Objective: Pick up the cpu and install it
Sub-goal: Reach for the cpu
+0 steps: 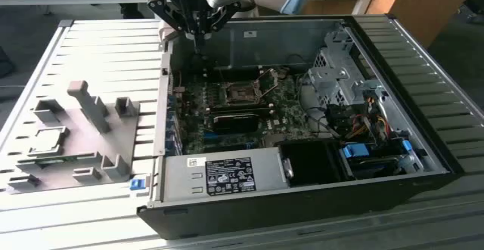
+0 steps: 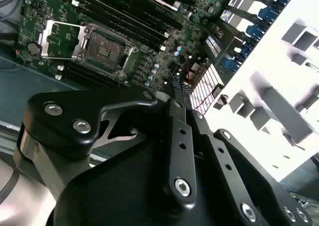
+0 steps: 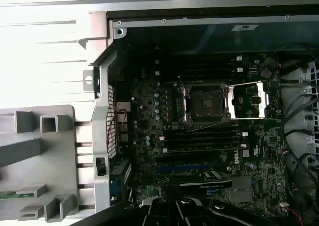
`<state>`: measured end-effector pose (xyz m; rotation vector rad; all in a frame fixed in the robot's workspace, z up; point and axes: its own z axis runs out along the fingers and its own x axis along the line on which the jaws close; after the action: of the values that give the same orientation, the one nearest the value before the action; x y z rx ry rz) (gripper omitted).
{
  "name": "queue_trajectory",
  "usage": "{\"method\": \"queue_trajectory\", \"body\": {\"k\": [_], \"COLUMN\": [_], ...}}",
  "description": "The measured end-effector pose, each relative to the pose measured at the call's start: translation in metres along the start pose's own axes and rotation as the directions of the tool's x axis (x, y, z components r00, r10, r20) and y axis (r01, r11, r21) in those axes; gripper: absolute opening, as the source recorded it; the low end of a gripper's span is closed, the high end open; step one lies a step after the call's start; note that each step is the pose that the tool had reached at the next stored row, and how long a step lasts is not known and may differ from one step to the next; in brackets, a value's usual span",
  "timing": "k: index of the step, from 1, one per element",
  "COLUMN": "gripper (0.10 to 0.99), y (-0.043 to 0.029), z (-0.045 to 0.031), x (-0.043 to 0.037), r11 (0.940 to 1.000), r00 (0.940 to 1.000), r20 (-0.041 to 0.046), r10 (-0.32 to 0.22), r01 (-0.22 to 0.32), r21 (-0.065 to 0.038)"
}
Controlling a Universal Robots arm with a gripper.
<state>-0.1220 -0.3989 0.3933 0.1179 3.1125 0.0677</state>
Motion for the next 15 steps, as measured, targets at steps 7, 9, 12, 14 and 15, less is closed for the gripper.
{"method": "queue_trajectory", "body": {"k": [7,9,12,14,15], "gripper": [0.106,0.106,0.106,0.106,0.106], "y": [-0.0001,-0.0002,-0.0002,-0.0003,-0.0003], "z": [-0.0001,-0.0001,-0.0001,-0.0001,-0.0001], "x": [0.0012,0.0022,0.0031,0.0036,0.0037], "r11": [1.0,1.0,1.0,1.0,1.0], "r00": [1.0,1.0,1.0,1.0,1.0], "r20": [0.0,0.0001,0.0,0.0001,0.0], "r10": [0.0,0.0,0.0,0.0,0.0], "r01": [0.0,0.0,0.0,0.0,0.0], "r21": [0.0,0.0,0.0,0.0,0.0]}}
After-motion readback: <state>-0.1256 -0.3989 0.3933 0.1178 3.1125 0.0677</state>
